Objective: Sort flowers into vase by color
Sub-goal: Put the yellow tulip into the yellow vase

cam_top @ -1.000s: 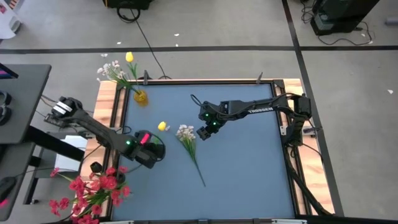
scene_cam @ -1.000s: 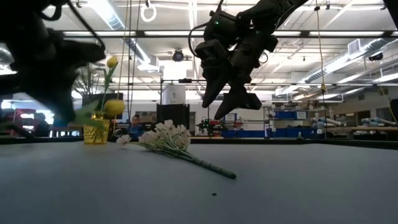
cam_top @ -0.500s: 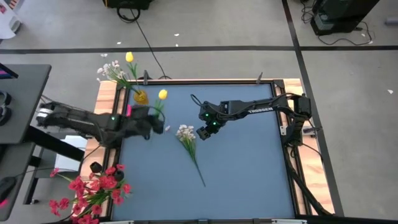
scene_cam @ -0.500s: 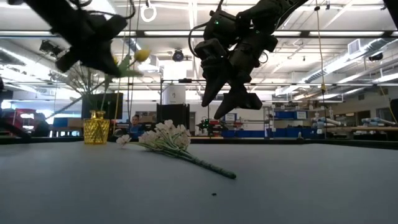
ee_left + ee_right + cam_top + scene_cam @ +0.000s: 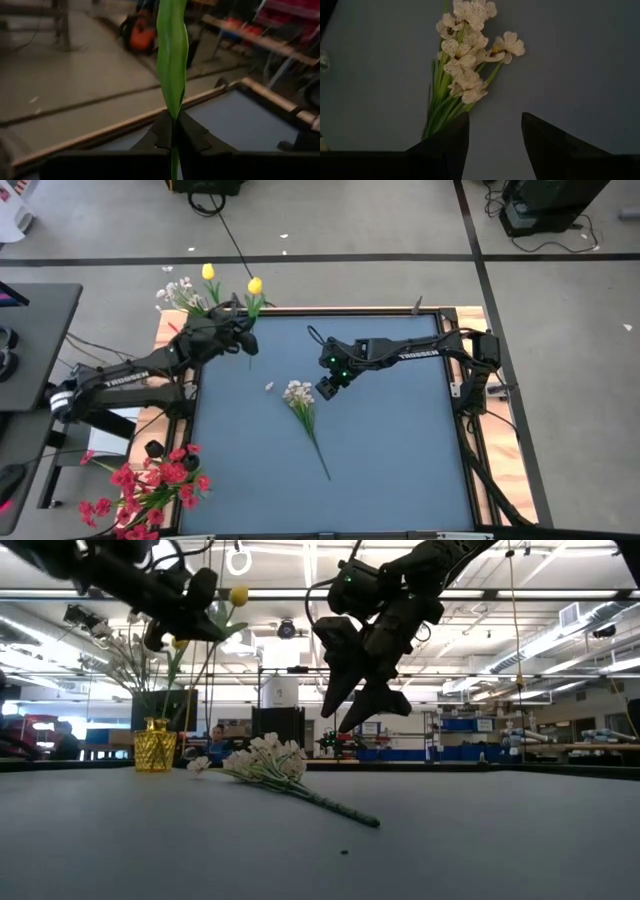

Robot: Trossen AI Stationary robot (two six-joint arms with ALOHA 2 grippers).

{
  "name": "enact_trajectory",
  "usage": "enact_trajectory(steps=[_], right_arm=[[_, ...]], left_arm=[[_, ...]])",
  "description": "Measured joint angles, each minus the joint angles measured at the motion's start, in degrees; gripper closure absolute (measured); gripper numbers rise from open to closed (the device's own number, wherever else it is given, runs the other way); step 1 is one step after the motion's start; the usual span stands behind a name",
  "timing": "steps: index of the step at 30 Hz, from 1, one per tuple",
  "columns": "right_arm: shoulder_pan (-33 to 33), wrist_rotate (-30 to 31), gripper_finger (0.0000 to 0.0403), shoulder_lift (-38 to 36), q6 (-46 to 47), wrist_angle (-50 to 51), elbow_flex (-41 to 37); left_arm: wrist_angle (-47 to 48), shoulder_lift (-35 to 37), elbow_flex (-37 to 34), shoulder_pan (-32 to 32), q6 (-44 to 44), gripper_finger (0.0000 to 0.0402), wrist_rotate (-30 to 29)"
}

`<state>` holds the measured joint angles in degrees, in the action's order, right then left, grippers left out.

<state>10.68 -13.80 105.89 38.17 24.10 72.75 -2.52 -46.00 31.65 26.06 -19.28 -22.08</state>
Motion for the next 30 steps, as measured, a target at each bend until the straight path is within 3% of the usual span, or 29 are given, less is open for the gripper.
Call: enact_trajectory(steps=[6, 14, 24, 30], right_arm=[[0.0, 1.9, 0.0213, 0.0, -0.9, 0.0, 0.0], [1.1, 2.4, 0.0213, 0.0, -5.4, 0.0, 0.0], [2.6, 3.7, 0.0213, 0.0, -7.4, -2.1, 0.0], [2.6, 3.7, 0.0213, 0.0, -7.9, -2.6, 0.0]], left_arm=[[-13.6, 5.5, -7.6, 7.6, 2.6, 0.0388, 8.5], [-13.6, 12.5, -8.8, 14.3, 11.7, 0.0389, 8.9], [-14.8, 13.6, -8.8, 20.0, 19.4, 0.0389, 8.7], [-31.8, 13.6, -16.2, 22.4, 20.7, 0.0389, 8.6]])
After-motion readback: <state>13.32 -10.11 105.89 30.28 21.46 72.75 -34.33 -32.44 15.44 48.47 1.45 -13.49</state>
